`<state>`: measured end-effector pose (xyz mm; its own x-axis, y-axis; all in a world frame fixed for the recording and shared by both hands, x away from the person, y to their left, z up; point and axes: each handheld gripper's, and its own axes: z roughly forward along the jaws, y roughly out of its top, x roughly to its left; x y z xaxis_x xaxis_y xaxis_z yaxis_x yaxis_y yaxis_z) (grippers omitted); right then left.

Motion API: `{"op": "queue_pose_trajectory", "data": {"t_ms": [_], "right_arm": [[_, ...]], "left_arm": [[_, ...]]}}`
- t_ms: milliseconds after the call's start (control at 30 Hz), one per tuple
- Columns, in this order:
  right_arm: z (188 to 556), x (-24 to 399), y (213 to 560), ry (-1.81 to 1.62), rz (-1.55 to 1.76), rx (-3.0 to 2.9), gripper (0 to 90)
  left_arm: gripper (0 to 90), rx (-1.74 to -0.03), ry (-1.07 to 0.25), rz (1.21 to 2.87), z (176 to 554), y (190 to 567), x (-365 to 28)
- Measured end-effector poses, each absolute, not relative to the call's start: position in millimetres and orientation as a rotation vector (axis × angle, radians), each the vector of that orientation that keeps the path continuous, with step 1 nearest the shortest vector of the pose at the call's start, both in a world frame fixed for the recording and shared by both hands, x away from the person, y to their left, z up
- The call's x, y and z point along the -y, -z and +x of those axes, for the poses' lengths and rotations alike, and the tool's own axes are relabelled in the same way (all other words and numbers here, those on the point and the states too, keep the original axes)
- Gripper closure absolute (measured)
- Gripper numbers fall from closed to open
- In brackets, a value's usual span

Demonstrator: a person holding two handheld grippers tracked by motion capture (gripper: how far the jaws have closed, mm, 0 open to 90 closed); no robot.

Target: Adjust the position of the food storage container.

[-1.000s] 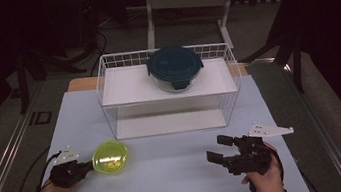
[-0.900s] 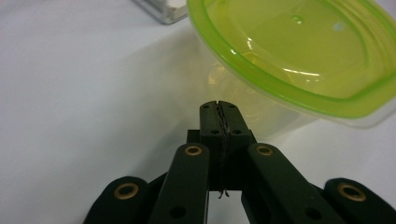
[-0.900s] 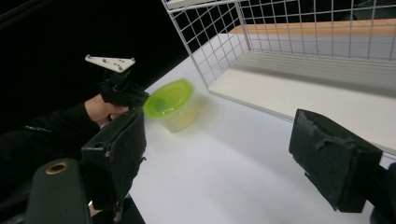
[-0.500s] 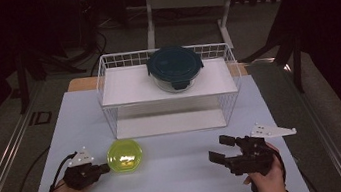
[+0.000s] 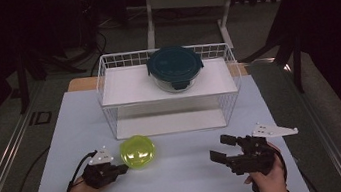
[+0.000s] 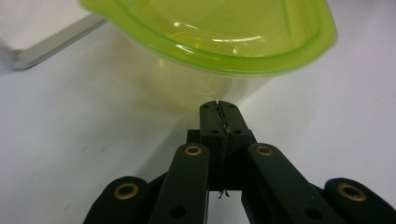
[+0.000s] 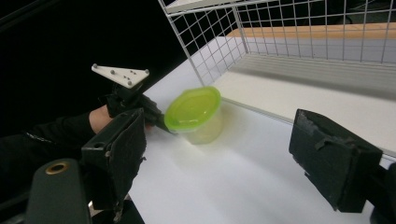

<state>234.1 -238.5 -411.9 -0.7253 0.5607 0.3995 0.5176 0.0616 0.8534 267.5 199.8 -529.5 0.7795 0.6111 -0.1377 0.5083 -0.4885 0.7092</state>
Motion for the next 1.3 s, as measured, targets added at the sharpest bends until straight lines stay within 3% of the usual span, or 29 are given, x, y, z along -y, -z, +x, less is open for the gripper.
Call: {"op": "queue_pose_trajectory", "data": {"t_ms": [500, 967, 1300], "right_arm": [[233, 243, 411, -1.795, 1.159, -2.253, 18.2], [233, 244, 412, -1.800, 1.164, -2.247, 18.2], [233, 246, 413, -1.796, 1.168, -2.248, 18.2]], "left_arm": [[88.9, -0.928, -0.227, 2.162, 301, 532, -205], [88.8, -0.811, -0.160, 2.201, 289, 529, -176], [88.9, -0.876, -0.218, 2.188, 307, 532, -181]]}}
